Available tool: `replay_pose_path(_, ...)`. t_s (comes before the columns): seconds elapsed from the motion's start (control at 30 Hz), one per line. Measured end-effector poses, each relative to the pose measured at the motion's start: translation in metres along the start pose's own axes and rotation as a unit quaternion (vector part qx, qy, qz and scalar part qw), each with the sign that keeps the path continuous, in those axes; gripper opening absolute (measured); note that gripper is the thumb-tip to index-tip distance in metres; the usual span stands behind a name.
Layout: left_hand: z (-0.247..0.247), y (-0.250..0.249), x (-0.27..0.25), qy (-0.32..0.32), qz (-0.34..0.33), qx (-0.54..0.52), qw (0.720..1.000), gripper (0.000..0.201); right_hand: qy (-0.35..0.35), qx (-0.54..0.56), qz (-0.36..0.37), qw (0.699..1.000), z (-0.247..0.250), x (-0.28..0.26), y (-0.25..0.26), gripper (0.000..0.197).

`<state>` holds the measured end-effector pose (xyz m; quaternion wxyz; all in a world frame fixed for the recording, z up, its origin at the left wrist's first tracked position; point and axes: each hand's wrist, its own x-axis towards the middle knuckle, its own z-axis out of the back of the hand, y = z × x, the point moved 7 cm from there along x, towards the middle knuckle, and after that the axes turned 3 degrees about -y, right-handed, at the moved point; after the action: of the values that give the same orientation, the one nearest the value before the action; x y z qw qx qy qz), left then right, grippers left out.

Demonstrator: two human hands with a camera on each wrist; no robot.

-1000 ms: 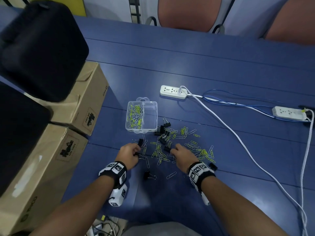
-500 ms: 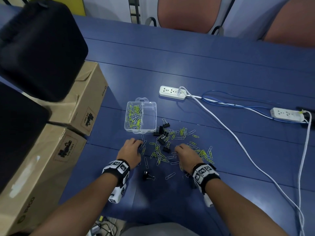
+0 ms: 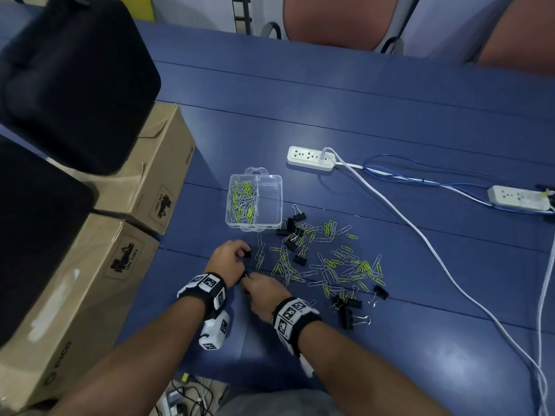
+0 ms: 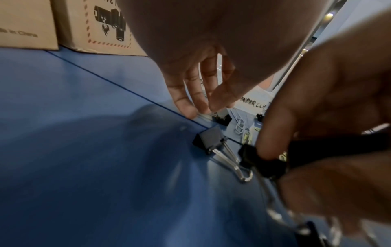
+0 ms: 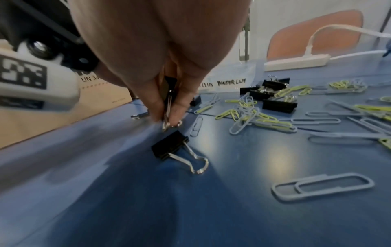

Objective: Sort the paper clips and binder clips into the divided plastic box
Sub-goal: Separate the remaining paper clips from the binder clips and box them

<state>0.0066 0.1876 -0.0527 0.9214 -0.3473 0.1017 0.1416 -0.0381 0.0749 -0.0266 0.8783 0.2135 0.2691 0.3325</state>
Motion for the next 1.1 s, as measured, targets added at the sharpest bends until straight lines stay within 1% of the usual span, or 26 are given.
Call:
replay_pose_path(0.1, 0.002, 0.001, 0.001, -0.012, 0.003, -0.009, 1.000, 0.046, -0.004, 0.010, -0.017, 1.000, -0.004, 0.005, -0.006, 0.022)
replay_pose_path(0.17, 0.002, -0.006, 0.001, -0.019, -0.016, 0.006, 1.000, 0.045, -0.007, 0.020, -0.025, 0.999, -0.006, 0.007, -0.009, 0.021)
replay_pose_path(0.27, -0.002, -0.022, 0.005, -0.019, -0.081, 0.059, 0.995, 0.042, -0.014, 0.020, -0.021, 0.999, -0.003, 0.003, -0.012, 0.025)
replay_pose_path(0.33, -0.007, -0.033, 0.008, -0.003, -0.128, 0.071, 0.989, 0.045, -0.053, 0.015, -0.014, 0.998, 0.006, -0.003, -0.017, 0.025)
replay_pose_path(0.4, -0.018, -0.043, 0.011, 0.028, -0.173, 0.102, 0.979, 0.055, -0.108, 0.001, -0.026, 0.994, 0.017, -0.009, -0.032, 0.025)
replay_pose_path(0.43, -0.025, -0.046, 0.010, 0.046, -0.192, 0.141, 0.970, 0.060, -0.125, -0.020, -0.042, 0.991, 0.021, -0.012, -0.043, 0.028)
replay_pose_path(0.47, -0.032, -0.048, 0.009, 0.063, -0.202, 0.186, 0.959, 0.066, -0.128, -0.051, -0.064, 0.988, 0.023, -0.014, -0.056, 0.037)
replay_pose_path(0.53, -0.043, -0.046, 0.007, 0.090, -0.197, 0.259, 0.941, 0.074, -0.112, -0.102, -0.106, 0.983, 0.025, -0.020, -0.079, 0.056)
replay_pose_path(0.6, -0.048, -0.048, 0.003, 0.088, -0.193, 0.288, 0.934, 0.073, -0.102, -0.105, -0.135, 0.980, 0.031, -0.025, -0.096, 0.064)
replay_pose_path(0.67, -0.050, -0.053, -0.002, 0.077, -0.197, 0.282, 0.936, 0.069, -0.108, -0.095, -0.153, 0.978, 0.037, -0.030, -0.109, 0.065)
replay_pose_path(0.77, -0.057, -0.063, -0.008, 0.088, -0.198, 0.242, 0.946, 0.066, -0.106, -0.098, -0.172, 0.974, 0.048, -0.037, -0.126, 0.066)
replay_pose_path(0.83, -0.064, -0.070, -0.011, 0.107, -0.198, 0.197, 0.954, 0.070, -0.110, -0.099, -0.180, 0.973, 0.053, -0.040, -0.134, 0.068)
replay_pose_path(0.93, -0.068, -0.077, -0.015, 0.141, -0.167, 0.104, 0.970, 0.073, -0.136, -0.094, -0.180, 0.970, 0.059, -0.043, -0.139, 0.067)
replay_pose_path(0.97, -0.067, -0.078, -0.015, 0.137, -0.158, 0.074, 0.975, 0.072, -0.148, -0.093, -0.173, 0.969, 0.060, -0.043, -0.138, 0.063)
replay_pose_path(1.03, -0.059, -0.079, -0.012, 0.091, -0.146, 0.029, 0.985, 0.062, -0.163, -0.095, -0.151, 0.970, 0.059, -0.045, -0.133, 0.048)
replay_pose_path(1.07, -0.055, -0.078, -0.010, 0.064, -0.139, 0.025, 0.988, 0.059, -0.163, -0.096, -0.143, 0.971, 0.057, -0.047, -0.131, 0.041)
replay_pose_path(1.1, -0.053, -0.077, -0.008, 0.050, -0.124, 0.037, 0.990, 0.058, -0.161, -0.093, -0.141, 0.972, 0.055, -0.050, -0.131, 0.035)
